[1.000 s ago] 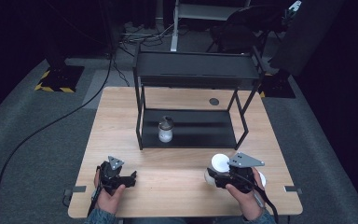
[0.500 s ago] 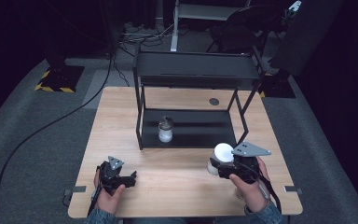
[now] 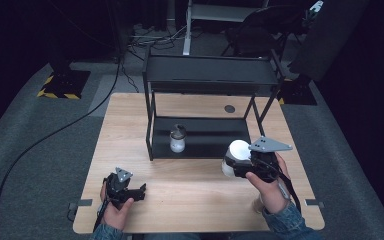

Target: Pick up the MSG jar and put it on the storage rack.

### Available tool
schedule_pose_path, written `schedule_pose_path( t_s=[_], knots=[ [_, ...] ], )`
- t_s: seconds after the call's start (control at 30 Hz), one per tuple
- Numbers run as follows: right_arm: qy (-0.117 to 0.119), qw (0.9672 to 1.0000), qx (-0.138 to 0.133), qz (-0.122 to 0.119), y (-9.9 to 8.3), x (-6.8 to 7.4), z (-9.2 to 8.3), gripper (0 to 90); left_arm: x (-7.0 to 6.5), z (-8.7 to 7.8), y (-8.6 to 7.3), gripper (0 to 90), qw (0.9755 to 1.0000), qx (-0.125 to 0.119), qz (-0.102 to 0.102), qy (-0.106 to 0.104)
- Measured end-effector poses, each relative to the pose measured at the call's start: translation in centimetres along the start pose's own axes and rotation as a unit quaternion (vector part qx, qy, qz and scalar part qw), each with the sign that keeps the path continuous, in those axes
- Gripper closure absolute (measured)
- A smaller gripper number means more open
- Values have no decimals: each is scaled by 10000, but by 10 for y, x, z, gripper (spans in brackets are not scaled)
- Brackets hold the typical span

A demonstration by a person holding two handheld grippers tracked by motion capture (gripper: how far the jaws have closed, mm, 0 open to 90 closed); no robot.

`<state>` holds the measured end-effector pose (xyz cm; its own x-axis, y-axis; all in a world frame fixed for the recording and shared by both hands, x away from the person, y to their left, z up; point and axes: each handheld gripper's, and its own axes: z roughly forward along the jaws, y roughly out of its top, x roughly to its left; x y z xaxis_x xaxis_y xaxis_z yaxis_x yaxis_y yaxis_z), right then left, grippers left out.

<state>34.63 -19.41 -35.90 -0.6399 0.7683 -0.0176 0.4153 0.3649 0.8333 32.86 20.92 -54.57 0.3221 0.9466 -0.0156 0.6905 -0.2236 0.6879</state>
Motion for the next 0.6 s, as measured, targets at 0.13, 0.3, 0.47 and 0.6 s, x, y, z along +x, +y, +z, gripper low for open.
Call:
schedule_pose_path(
  t_s=[0.13,0.3,0.47,0.6],
  knots=[
    [5,10000,17,-42,7,0,5,307,0,0,0,32,10000,-1,1,-2],
    [2,10000,50,-87,15,0,12,307,0,0,0,31,10000,-3,7,-11],
    [33,10000,36,-61,21,-2,19,307,1,0,0,31,10000,0,10,-14],
    [49,9999,64,-74,25,-3,27,307,1,0,0,31,10000,-1,15,-16]
  ],
)
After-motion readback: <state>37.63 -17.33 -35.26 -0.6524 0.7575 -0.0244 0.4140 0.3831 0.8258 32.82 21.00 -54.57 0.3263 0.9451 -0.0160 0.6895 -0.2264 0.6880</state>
